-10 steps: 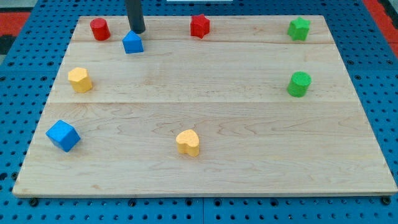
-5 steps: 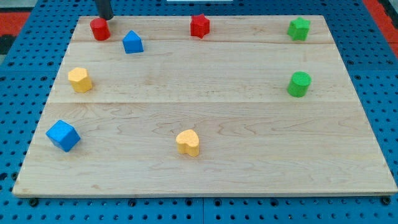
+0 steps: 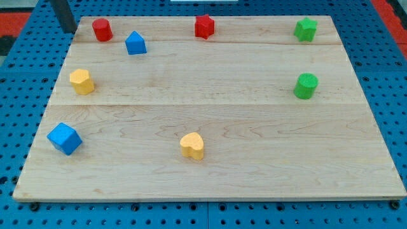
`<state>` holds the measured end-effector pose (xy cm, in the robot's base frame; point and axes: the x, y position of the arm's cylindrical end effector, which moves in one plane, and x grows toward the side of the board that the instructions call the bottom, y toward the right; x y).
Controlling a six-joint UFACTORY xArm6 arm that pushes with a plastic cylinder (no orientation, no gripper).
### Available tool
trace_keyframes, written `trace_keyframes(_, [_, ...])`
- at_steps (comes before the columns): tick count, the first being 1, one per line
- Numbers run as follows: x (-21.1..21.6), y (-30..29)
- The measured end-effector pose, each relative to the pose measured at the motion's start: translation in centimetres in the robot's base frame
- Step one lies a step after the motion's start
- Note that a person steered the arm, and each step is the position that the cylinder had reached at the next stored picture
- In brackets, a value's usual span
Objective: Push the red circle to the right of the blue triangle
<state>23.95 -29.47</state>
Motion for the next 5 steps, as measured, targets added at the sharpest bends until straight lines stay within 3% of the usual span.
trace_keyframes(1, [0.1,1.1])
trace_keyframes(3, [-3.2,10.0])
trace_keyframes(5, [-3.2,28.6])
